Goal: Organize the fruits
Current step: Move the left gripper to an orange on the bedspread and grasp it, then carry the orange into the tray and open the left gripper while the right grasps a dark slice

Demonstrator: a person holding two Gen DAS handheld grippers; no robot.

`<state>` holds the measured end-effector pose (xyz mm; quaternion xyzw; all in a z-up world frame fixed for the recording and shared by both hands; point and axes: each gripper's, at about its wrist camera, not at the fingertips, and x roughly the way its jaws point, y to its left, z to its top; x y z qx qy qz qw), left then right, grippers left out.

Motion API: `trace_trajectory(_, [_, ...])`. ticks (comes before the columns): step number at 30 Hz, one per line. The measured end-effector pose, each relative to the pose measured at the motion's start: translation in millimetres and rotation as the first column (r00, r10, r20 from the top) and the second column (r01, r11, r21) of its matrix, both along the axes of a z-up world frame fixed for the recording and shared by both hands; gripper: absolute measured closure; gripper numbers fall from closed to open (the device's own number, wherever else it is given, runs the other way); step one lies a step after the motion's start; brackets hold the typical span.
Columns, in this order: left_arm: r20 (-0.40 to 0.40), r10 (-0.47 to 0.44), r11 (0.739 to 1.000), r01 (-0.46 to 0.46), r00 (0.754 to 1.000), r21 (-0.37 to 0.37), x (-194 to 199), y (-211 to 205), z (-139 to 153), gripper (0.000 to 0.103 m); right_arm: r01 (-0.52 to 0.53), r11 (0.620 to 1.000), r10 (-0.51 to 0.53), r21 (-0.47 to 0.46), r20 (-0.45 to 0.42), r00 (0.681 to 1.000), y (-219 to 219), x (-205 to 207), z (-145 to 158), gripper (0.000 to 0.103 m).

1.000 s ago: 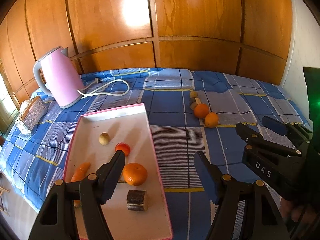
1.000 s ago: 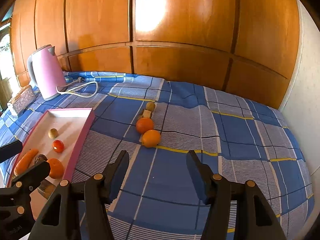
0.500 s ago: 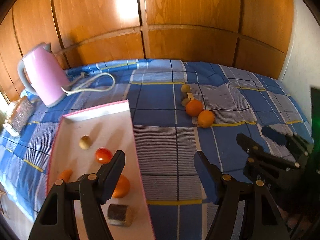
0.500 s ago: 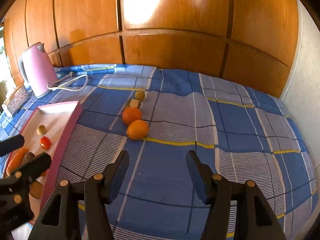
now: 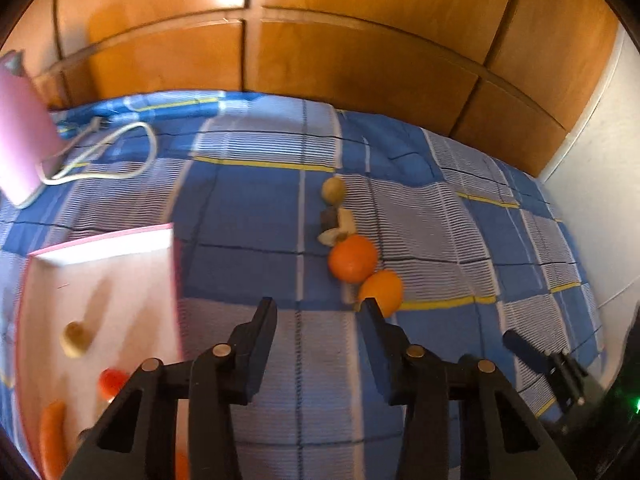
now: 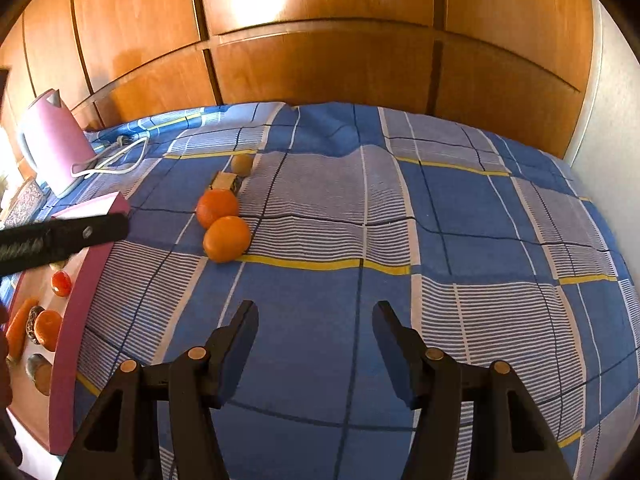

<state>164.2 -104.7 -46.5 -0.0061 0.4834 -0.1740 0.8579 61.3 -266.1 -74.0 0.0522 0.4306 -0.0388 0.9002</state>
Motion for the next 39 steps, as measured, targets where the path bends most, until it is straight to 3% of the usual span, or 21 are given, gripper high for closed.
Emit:
trace_trajectory(6, [-0.076, 0.009, 0.998, -0.013, 0.997, -0.054, 28, -15, -19, 0.057, -0.037, 0.999, 0.037, 0.026, 0.000, 0.999, 0, 4, -4, 0.043])
trace_trajectory(9, [-0.096, 0.010, 0.997, -0.017, 0.995, -0.073, 40, -22, -25, 0.051, -0.065, 0.997, 0.065, 0.040, 0.005, 0.998, 2, 5, -6, 0.043])
trace_trajectory(15, [-0.142, 0.010, 0.996, -0.023, 0.990, -0.088, 60, -34, -38, 0.051, -0.097, 0.994, 0.097, 0.057, -0.002, 0.995, 6, 9, -12, 0.043])
trace_trajectory(18, [-0.160, 0.008, 0.995, -0.024, 0.987, -0.098, 66, -36, -45, 0.054, -0.104, 0.993, 0.104, 0.052, -0.003, 0.995, 7, 11, -13, 0.043])
trace_trajectory(20, [-0.172, -0.003, 0.993, -0.017, 0.985, -0.116, 68, -36, -49, 0.063, -0.106, 0.993, 0.106, 0.052, -0.001, 0.994, 7, 12, -13, 0.043])
trace_trajectory(30, [-0.149, -0.006, 0.985, -0.020, 0.989, -0.170, 51, -11, -42, 0.064, -0.141, 0.988, 0.142, 0.059, -0.003, 0.990, 15, 23, -14, 0.045])
trace_trajectory(39, [-0.069, 0.051, 0.991, -0.059, 0.996, -0.120, 23, 24, -19, 0.064, -0.159, 0.978, 0.158, 0.133, 0.018, 0.987, 18, 54, -5, 0.045])
